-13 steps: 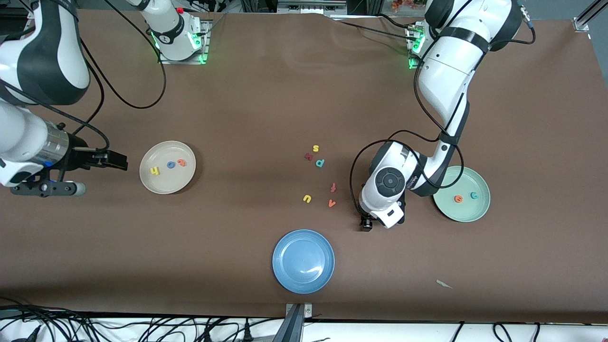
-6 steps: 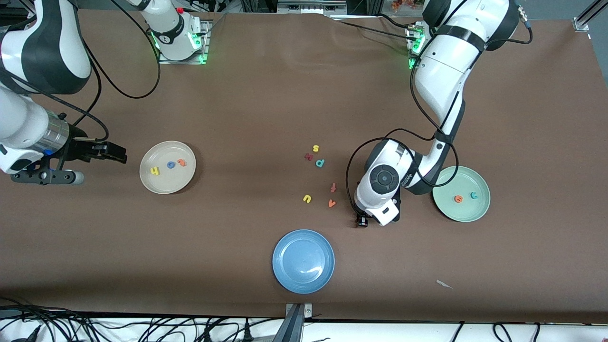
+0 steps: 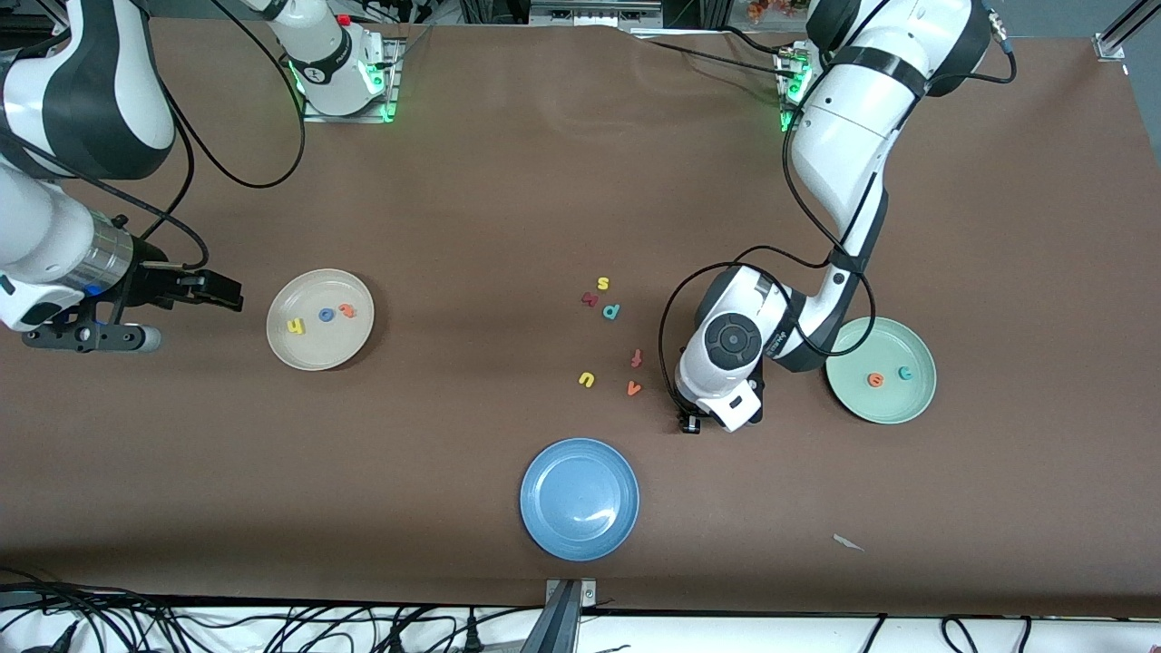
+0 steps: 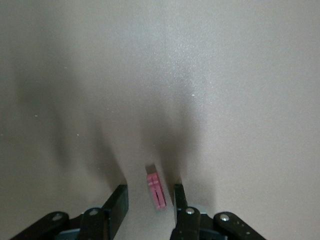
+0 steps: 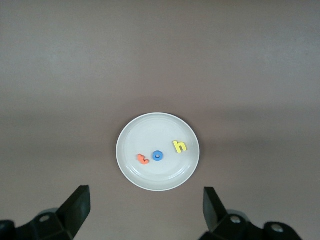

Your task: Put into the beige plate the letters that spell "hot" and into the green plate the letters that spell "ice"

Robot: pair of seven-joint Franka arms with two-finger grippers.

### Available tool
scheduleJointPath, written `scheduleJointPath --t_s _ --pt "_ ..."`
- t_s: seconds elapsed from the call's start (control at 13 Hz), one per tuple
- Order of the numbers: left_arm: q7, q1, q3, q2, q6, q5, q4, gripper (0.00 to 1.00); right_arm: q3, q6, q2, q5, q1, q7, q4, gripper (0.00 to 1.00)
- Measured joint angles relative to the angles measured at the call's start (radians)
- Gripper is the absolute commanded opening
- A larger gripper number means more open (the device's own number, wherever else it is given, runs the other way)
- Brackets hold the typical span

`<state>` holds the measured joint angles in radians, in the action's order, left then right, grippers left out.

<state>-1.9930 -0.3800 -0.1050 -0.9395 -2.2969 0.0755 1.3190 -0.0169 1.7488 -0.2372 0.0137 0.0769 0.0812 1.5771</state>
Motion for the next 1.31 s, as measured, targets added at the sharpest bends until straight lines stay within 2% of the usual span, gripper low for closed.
scheduleJointPath --t_s 0.54,0.85,1.31 --pt "-0.001 0.0 0.001 0.001 0.001 0.0 -0.002 0.22 0.0 0.023 0.001 0.0 0.0 0.001 0.002 1.0" --pt "-0.001 -0.002 0.001 0.003 0.012 0.001 -0.002 0.04 0.0 0.023 0.012 0.0 0.0 0.001 0.002 0.99" --pt "0.013 -0.005 0.0 0.004 0.028 0.06 -0.005 0.0 0.001 0.03 0.039 0.004 -0.001 0.003 0.0 0.99"
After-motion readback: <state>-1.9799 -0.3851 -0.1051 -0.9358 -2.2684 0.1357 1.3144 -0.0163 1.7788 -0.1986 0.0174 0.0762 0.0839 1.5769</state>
